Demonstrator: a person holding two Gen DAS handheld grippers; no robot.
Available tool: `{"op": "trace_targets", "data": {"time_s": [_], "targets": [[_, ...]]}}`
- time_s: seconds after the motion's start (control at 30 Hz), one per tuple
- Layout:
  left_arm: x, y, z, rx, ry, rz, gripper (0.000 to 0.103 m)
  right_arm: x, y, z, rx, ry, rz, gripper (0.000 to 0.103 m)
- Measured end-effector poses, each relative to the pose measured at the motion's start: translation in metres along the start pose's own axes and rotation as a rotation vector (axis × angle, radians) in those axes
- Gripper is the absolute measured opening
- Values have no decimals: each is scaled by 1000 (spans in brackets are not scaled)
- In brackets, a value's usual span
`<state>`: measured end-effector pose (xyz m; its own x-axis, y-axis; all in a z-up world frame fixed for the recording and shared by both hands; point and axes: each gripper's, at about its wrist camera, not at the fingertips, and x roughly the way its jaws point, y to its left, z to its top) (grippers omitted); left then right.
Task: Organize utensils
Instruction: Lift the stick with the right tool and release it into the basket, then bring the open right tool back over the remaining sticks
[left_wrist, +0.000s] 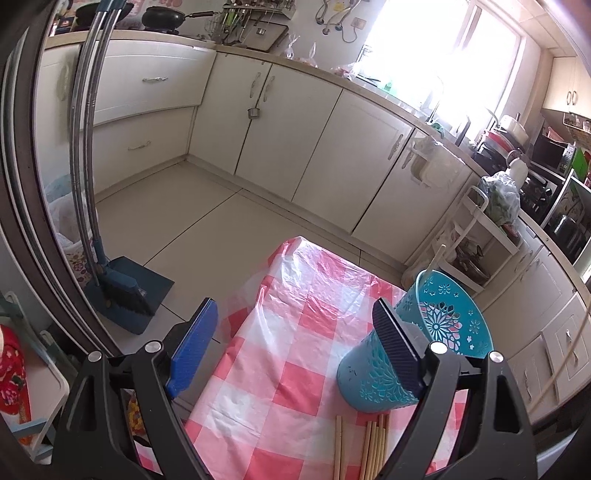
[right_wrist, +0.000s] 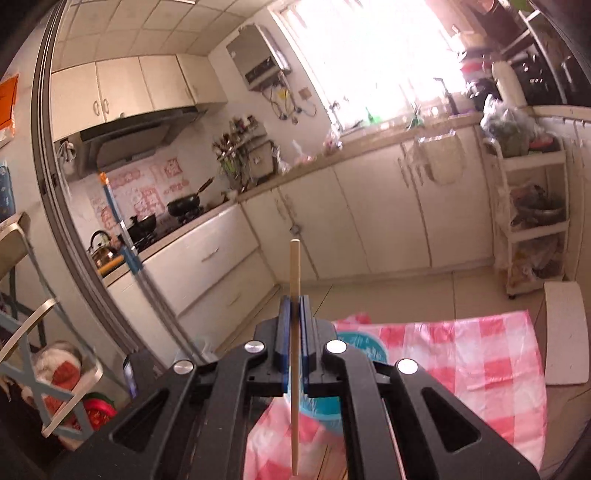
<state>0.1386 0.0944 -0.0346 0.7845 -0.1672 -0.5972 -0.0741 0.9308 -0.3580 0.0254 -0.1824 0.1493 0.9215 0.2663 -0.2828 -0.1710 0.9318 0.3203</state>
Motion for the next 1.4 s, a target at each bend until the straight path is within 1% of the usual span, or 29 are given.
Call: {"op": "trace_targets", "data": {"time_s": [0.1, 0.17, 0.27, 0.33, 0.4, 0.5, 0.53, 0.57, 0.6, 0.63, 0.67, 0.83, 0.9, 0.97, 1.07, 1.13, 1.4], "targets": [[-2, -3, 0, 12, -11, 3, 82, 28, -2, -3, 1, -96, -124, 6], [-2, -5, -1, 26, -17, 12, 83, 47, -6, -16, -22, -128, -206, 6], [-1, -8, -2, 41, -14, 14, 83, 72, -14, -41, -52, -113, -287, 6], [1, -10, -3, 50, -8, 13, 83, 87, -20, -60, -69, -73, -314, 6], [1, -10, -3, 51, -5, 5, 83, 99, -26, -77, -71, -20, -326, 6], [-1, -10, -1, 51, -6, -4, 84, 105, -30, -93, -76, 37, -330, 6], [-1, -9, -1, 49, -5, -7, 84, 106, -31, -95, -80, 48, -328, 8], [-1, -9, -1, 47, -3, -10, 84, 104, -30, -97, -87, 54, -326, 12], [-1, -8, 0, 46, -2, -11, 84, 102, -29, -99, -96, 57, -323, 17], [-2, -7, 0, 44, -2, -11, 84, 102, -28, -100, -105, 55, -322, 25], [-2, -6, 0, 42, -2, -11, 85, 95, -25, -99, -117, 46, -320, 29], [-3, -2, 0, 31, 0, -7, 85, 65, -18, -94, -137, 19, -301, 30], [-2, -2, -1, 32, 2, -3, 85, 50, -17, -94, -137, 10, -298, 32], [-1, -2, -2, 32, 5, 0, 86, 35, -18, -97, -130, 20, -302, 35], [0, -2, -3, 33, 8, 7, 86, 21, -22, -108, -118, 66, -310, 35], [2, -2, -4, 32, 12, 10, 86, 13, -25, -121, -114, 107, -322, 35], [2, 4, -5, 31, 20, 21, 86, 0, -37, -189, -69, 329, -351, 35]]}}
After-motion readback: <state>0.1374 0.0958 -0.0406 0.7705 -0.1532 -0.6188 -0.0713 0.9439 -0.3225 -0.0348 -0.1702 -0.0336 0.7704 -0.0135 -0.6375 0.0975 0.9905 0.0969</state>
